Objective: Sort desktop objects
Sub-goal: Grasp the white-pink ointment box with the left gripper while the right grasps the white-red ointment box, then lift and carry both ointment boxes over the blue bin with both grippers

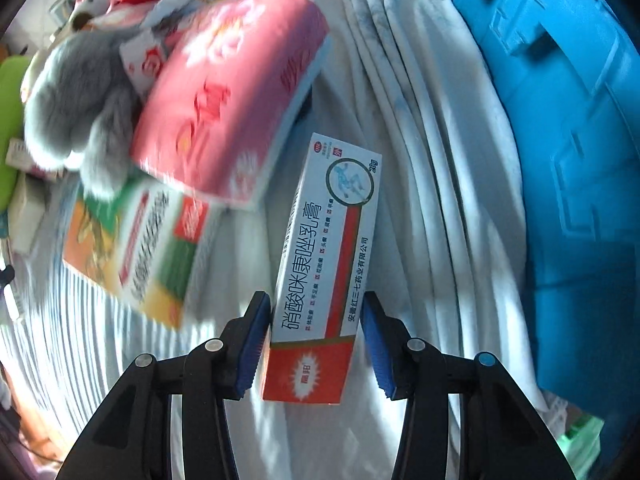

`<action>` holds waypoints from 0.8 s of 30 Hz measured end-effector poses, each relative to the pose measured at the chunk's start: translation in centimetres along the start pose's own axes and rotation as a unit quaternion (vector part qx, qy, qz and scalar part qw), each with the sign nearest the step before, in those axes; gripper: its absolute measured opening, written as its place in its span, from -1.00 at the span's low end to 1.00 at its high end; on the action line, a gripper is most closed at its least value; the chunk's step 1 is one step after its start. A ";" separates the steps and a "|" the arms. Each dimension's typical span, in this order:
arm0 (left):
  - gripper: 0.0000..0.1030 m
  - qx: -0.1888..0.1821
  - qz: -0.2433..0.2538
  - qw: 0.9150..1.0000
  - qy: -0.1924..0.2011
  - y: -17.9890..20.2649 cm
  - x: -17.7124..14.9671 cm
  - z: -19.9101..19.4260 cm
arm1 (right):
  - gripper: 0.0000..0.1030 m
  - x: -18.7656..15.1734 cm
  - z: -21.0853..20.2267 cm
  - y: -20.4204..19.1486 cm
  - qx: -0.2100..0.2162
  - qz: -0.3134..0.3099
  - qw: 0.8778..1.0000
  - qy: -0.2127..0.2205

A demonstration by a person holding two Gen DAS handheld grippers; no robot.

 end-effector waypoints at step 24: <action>-0.47 -0.036 0.035 0.994 0.102 6.4 -1.0 -11.1 | -0.19 0.0 -11.9 -1.1 0.040 -0.041 0.984 0.168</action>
Point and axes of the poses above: each gripper's, at about its wrist camera, not at the fingertips, and z roughly the way its jaws point, y to its right, x to its top, the point moved 6 cm from there along z, roughly the way its jaws point, and after that the axes turned 9 degrees about -x, right-handed, at the moved point
